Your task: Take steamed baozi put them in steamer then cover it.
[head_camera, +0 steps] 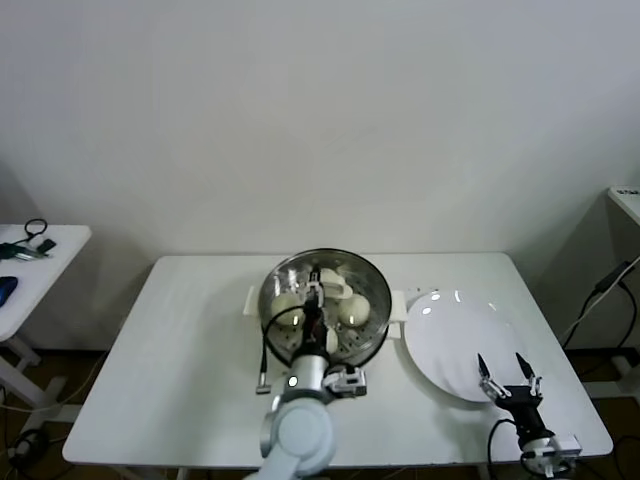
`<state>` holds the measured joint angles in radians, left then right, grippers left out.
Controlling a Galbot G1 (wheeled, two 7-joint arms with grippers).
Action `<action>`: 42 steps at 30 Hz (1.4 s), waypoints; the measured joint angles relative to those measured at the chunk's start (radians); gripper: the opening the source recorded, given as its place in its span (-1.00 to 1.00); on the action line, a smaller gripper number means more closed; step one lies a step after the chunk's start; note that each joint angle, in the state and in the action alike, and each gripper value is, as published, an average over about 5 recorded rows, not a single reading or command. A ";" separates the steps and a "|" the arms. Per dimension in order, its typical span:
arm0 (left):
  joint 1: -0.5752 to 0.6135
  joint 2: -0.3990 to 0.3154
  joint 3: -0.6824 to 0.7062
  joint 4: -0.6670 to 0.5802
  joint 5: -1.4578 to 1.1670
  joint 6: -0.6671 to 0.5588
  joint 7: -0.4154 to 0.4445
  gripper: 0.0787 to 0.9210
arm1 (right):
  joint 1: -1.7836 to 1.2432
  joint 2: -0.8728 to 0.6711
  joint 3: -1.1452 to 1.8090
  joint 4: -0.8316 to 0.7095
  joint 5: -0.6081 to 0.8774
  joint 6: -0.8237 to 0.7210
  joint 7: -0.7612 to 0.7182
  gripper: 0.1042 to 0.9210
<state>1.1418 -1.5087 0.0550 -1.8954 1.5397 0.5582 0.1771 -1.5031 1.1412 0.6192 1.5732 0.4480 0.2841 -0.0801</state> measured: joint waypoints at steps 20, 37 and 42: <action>0.189 0.103 -0.242 -0.241 -0.651 -0.211 -0.161 0.77 | 0.006 0.000 -0.002 0.031 0.013 0.009 0.049 0.76; 0.380 0.195 -0.691 -0.083 -1.560 -0.539 -0.177 0.77 | 0.008 -0.005 -0.025 0.032 0.005 0.015 0.055 0.76; 0.408 0.196 -0.720 -0.020 -1.662 -0.607 -0.172 0.77 | 0.008 -0.009 -0.030 0.032 0.006 0.013 0.057 0.76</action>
<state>1.5500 -1.3124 -0.6650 -1.9156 -0.1227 -0.0485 0.0054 -1.4949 1.1326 0.5895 1.6052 0.4539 0.2974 -0.0235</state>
